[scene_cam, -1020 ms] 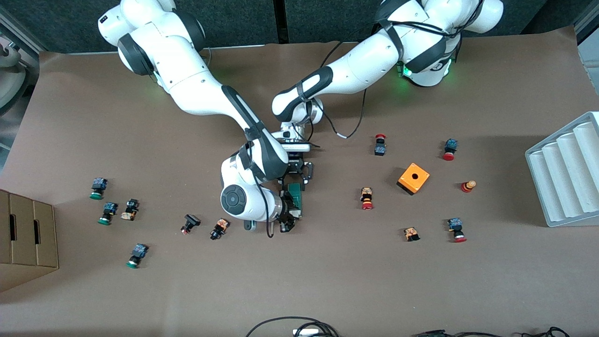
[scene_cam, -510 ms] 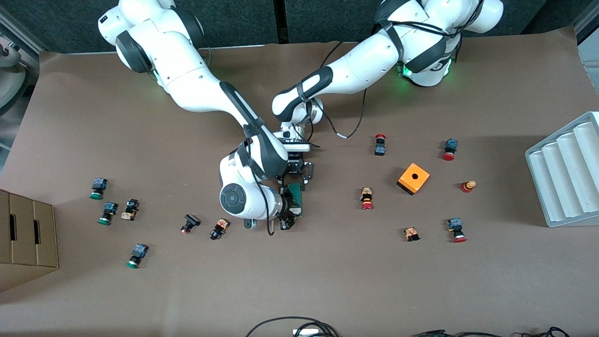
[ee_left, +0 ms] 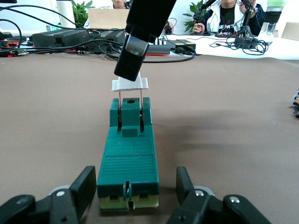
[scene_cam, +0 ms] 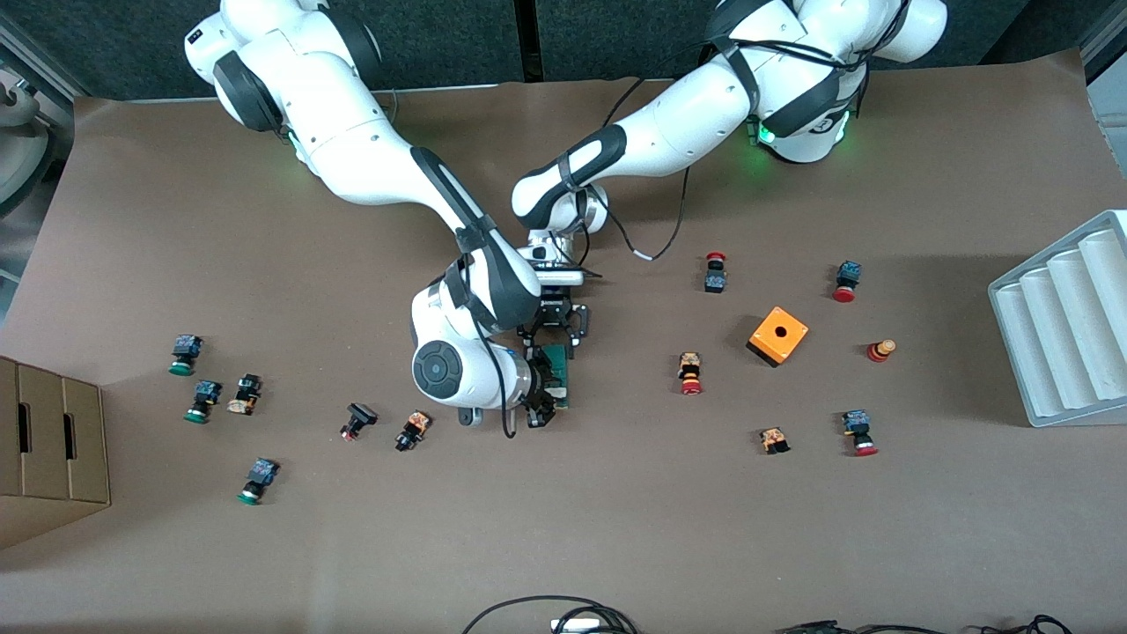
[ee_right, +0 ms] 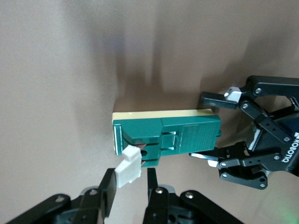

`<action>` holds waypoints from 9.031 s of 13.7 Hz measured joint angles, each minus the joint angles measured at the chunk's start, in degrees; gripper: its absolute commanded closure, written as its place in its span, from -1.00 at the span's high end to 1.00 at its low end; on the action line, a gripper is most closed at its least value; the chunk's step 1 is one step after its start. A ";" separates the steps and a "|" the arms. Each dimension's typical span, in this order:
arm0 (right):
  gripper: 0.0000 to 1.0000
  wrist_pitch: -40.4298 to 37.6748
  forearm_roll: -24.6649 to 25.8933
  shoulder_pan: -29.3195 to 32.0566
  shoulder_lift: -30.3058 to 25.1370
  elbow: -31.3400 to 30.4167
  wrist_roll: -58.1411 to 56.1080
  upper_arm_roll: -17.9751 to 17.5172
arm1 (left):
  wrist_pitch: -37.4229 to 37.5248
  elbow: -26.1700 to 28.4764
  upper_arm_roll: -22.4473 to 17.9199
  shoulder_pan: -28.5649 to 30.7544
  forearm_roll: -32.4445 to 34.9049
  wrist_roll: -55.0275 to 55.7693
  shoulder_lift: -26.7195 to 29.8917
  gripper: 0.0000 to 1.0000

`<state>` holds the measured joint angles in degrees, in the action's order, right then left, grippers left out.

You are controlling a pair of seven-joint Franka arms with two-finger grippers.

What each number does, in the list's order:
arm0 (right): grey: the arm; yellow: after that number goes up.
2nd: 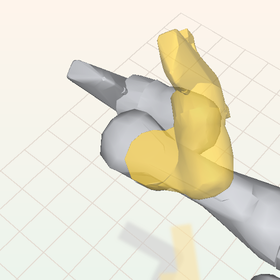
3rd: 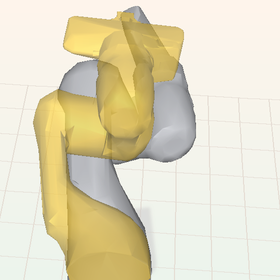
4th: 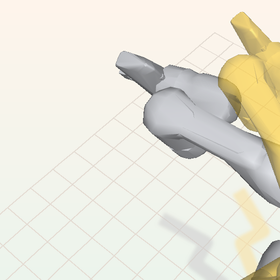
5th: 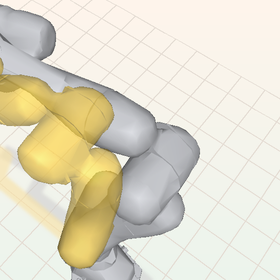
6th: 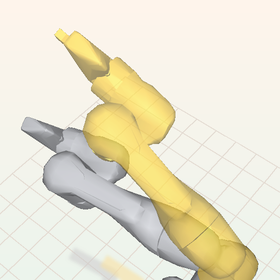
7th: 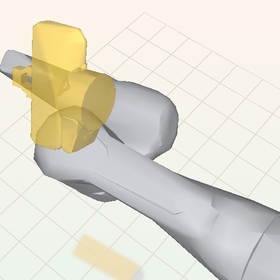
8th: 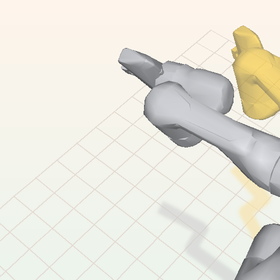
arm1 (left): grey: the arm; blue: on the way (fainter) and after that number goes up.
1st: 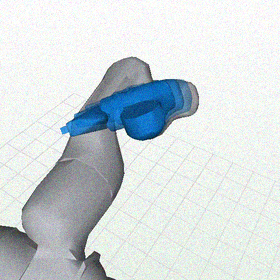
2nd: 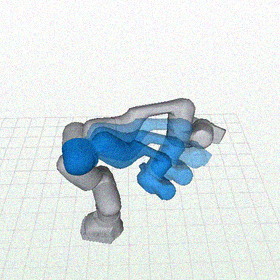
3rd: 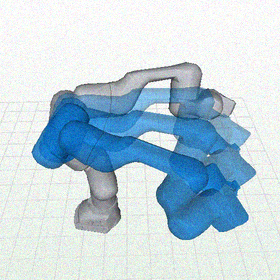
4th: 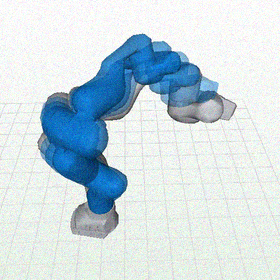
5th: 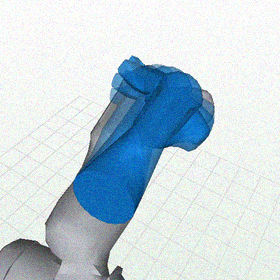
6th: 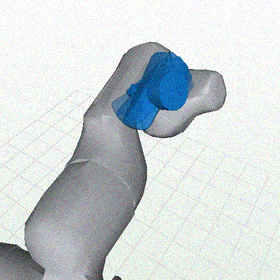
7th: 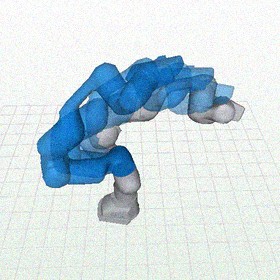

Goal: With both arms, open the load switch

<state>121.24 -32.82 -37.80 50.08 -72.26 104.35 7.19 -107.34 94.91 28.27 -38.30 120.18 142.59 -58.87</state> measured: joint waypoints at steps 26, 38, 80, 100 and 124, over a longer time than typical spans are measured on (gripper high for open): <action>-0.34 -5.17 0.45 -0.90 -2.65 -2.36 -0.13 -0.13 | 0.02 0.00 -0.05 -0.05 0.00 0.00 0.00 0.55; -0.41 -5.73 2.18 -1.31 -2.95 -3.09 -0.21 -0.32 | 0.03 0.00 -0.07 -0.06 0.00 0.00 0.00 0.55; 1.00 -24.54 16.81 9.80 -26.04 -5.18 -44.94 0.64 | -0.45 -1.31 -0.08 -0.02 -3.68 -5.89 0.39 1.00; 1.00 -29.63 25.85 32.72 -46.93 -22.50 -112.18 4.87 | -10.41 -2.66 10.08 13.89 -51.57 -74.64 18.32 1.00; 1.00 -27.54 32.38 31.73 -47.24 -21.35 -112.43 3.60 | 6.56 -17.96 1.72 31.15 -104.14 -126.54 37.61 1.00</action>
<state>93.70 -0.43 -6.07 2.83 -93.61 -8.08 10.80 -100.78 76.94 30.00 -7.15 16.04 16.04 -21.26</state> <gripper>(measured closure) 0.000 0.000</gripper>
